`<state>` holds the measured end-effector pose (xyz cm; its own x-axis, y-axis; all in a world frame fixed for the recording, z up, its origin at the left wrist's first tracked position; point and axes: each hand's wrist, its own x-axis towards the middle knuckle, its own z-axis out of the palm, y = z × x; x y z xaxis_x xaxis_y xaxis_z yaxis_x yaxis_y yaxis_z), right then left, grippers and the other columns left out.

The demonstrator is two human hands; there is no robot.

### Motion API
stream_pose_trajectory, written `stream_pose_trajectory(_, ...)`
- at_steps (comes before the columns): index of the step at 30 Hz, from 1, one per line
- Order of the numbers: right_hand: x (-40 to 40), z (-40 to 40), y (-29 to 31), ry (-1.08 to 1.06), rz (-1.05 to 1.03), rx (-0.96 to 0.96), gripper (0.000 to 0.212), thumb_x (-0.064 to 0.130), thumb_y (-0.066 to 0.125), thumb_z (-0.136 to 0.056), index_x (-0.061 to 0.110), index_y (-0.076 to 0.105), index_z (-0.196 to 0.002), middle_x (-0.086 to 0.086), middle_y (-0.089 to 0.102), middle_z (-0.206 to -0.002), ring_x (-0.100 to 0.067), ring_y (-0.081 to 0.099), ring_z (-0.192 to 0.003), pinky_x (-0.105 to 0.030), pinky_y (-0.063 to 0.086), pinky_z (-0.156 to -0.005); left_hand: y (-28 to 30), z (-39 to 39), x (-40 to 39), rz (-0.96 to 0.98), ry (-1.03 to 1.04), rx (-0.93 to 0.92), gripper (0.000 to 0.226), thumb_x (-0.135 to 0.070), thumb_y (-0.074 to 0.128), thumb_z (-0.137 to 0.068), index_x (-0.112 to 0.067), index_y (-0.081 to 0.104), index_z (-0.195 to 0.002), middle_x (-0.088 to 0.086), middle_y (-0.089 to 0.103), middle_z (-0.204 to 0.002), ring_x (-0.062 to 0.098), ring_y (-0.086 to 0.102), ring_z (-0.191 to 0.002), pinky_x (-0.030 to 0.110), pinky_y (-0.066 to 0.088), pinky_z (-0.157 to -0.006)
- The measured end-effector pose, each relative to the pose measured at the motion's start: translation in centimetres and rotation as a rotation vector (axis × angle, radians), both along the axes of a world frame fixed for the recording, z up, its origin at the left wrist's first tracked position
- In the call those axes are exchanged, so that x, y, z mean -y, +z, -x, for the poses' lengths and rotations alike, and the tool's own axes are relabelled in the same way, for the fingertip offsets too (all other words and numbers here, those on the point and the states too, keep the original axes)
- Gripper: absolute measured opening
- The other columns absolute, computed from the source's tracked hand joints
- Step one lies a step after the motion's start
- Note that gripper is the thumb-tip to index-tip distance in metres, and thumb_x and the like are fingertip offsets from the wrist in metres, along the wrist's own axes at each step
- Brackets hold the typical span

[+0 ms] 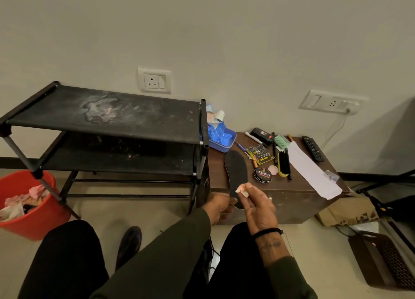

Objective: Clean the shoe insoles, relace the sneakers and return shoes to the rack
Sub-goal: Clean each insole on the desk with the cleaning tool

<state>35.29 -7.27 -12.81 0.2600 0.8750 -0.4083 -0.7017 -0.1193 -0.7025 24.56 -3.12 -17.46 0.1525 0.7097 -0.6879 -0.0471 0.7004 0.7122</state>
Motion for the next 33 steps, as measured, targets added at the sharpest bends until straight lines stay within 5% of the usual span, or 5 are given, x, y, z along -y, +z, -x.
stream_pose_trajectory(10, -0.2, 0.6, -0.4, -0.002, -0.033, 0.087, 0.02, -0.012, 0.061, -0.087, 0.0, 0.065, -0.103, -0.011, 0.074, -0.089, -0.028, 0.069, -0.096, -0.029, 0.061, -0.073, 4.5, 8.8, 13.1, -0.074, 0.157, 0.081, 0.023, -0.022, 0.077, -0.09, -0.016, 0.07, -0.111, 0.003, 0.072, -0.089, 0.011, 0.064, -0.078, 0.027, 0.056, -0.078)
stream_pose_trajectory(17, 3.1, 7.9, -2.4, 0.401, -0.021, 0.021, 0.023, -0.006, 0.063, -0.089, 0.008, 0.068, -0.107, -0.014, 0.074, -0.1, -0.025, 0.073, -0.085, -0.03, 0.062, -0.076, 2.2, 13.9, 24.2, 0.107, 0.397, 0.065, 0.028, -0.022, 0.079, -0.087, -0.013, 0.072, -0.113, 0.003, 0.074, -0.085, 0.013, 0.066, -0.077, 0.03, 0.056, -0.079)
stream_pose_trajectory(23, 3.0, 10.7, -4.1, 0.537, 0.074, 0.042, 0.029, -0.002, 0.072, -0.08, 0.0, 0.066, -0.109, -0.02, 0.072, -0.105, -0.027, 0.072, -0.094, -0.03, 0.06, -0.074, -3.9, 14.7, 21.9, 0.253, 0.609, -0.005, 0.024, -0.025, 0.078, -0.089, -0.015, 0.071, -0.109, 0.006, 0.078, -0.095, 0.017, 0.071, -0.082, 0.028, 0.056, -0.065)
stream_pose_trajectory(28, 3.0, 10.3, -5.1, 0.603, 0.148, 0.236, 0.016, 0.0, 0.077, -0.079, 0.01, 0.069, -0.088, -0.013, 0.069, -0.089, -0.019, 0.064, -0.078, -0.021, 0.055, -0.063, -10.0, 14.1, 17.7, 0.34, 0.707, -0.173, 0.017, -0.019, 0.072, -0.092, -0.007, 0.075, -0.104, 0.006, 0.066, -0.068, 0.014, 0.054, -0.047, 0.021, 0.04, -0.042)
stream_pose_trajectory(33, 2.9, 10.4, -5.8, 0.696, 0.234, 0.394, 0.018, -0.001, 0.073, -0.085, 0.01, 0.07, -0.1, -0.01, 0.072, -0.093, -0.014, 0.065, -0.074, -0.021, 0.054, -0.064, -15.7, 15.3, 15.5, 0.368, 0.597, -0.326, 0.015, -0.016, 0.058, -0.1, -0.006, 0.068, -0.096, 0.005, 0.061, -0.074, 0.017, 0.054, -0.059, 0.025, 0.042, -0.057)
